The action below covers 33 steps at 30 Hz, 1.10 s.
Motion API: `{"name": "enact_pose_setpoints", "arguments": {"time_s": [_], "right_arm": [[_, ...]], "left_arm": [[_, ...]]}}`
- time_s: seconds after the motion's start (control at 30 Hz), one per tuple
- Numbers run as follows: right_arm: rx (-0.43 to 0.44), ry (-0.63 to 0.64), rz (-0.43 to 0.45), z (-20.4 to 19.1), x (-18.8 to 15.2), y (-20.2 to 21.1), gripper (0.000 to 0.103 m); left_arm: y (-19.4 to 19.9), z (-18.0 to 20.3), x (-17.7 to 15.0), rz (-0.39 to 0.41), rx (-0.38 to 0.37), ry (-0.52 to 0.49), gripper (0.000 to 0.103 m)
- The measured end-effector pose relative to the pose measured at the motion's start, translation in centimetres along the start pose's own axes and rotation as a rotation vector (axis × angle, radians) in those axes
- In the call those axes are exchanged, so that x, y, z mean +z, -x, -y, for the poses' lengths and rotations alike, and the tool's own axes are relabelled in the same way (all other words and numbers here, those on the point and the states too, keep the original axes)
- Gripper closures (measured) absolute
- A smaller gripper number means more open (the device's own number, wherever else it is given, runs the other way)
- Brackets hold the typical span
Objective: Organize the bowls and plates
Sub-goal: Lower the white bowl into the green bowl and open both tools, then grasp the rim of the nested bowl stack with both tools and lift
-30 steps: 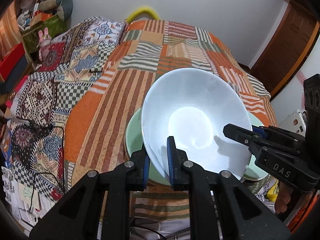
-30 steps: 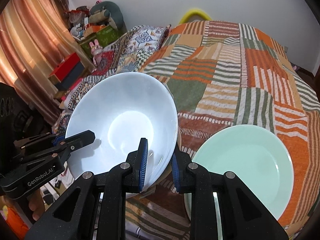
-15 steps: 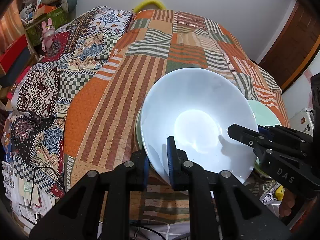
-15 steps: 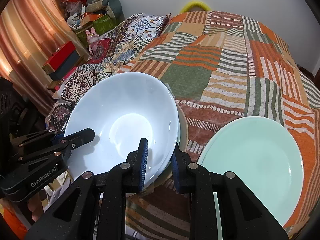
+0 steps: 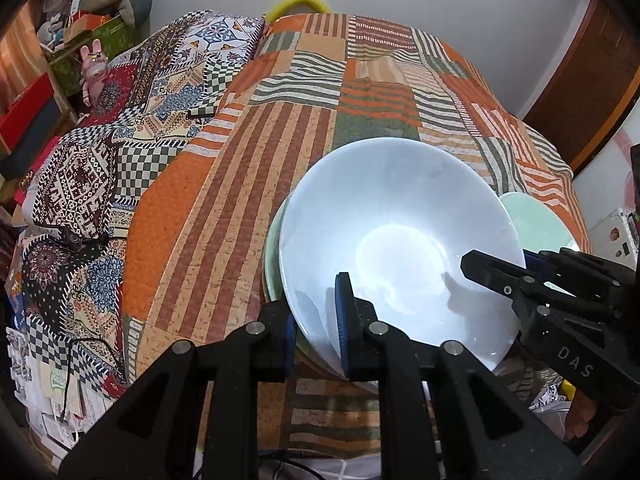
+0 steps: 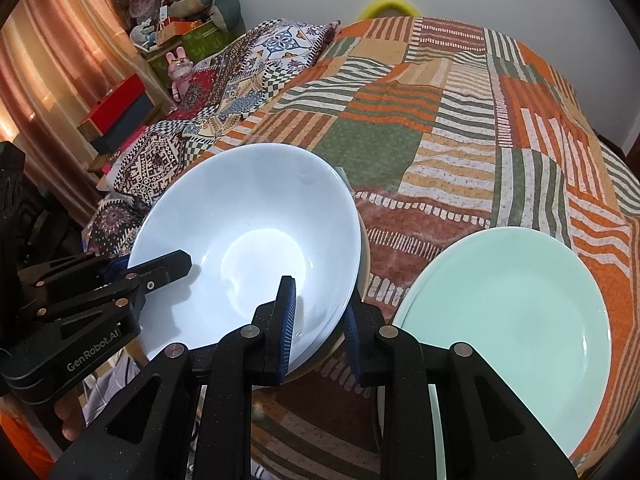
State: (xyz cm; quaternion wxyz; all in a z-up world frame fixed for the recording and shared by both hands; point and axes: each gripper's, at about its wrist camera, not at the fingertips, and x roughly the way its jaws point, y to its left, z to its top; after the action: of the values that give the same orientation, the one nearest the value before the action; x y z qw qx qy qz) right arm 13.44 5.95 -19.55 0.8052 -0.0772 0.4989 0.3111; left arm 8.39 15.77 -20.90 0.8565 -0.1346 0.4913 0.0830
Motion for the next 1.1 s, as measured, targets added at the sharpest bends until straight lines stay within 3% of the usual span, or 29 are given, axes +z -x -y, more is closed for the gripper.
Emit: {"name": "enact_pose_setpoints", "arguments": {"time_s": [0.3,0.5,0.77,0.87,0.97,1.03,1.1], "right_arm": [[0.012,0.019,0.001,-0.1,-0.2,-0.1,0.069],[0.013,0.031,-0.012,-0.2,-0.1,-0.2,0.068],[0.019,0.037,-0.023,0.0,0.1,0.0,0.068],[-0.024,0.059,0.01,-0.1,0.2,0.6,0.068],[-0.016,0.062,0.043,0.1,0.4,1.6,0.061],[-0.019,0.062,0.062,0.2,0.5,2.2,0.06],[-0.018,0.057,0.075,0.4,0.6,2.6,0.06]], "left_arm": [[-0.2,0.4,0.1,-0.032,-0.005,0.001,0.078],[0.1,0.3,0.3,-0.056,-0.036,0.031,0.07],[0.4,0.3,0.6,-0.061,-0.031,0.036,0.069],[0.8,0.1,0.8,-0.043,-0.035,0.039,0.067],[1.2,0.6,0.9,-0.012,0.003,0.011,0.055],[1.9,1.1,0.8,0.036,0.045,-0.025,0.05],[2.6,1.4,0.8,0.059,0.038,-0.048,0.047]]}}
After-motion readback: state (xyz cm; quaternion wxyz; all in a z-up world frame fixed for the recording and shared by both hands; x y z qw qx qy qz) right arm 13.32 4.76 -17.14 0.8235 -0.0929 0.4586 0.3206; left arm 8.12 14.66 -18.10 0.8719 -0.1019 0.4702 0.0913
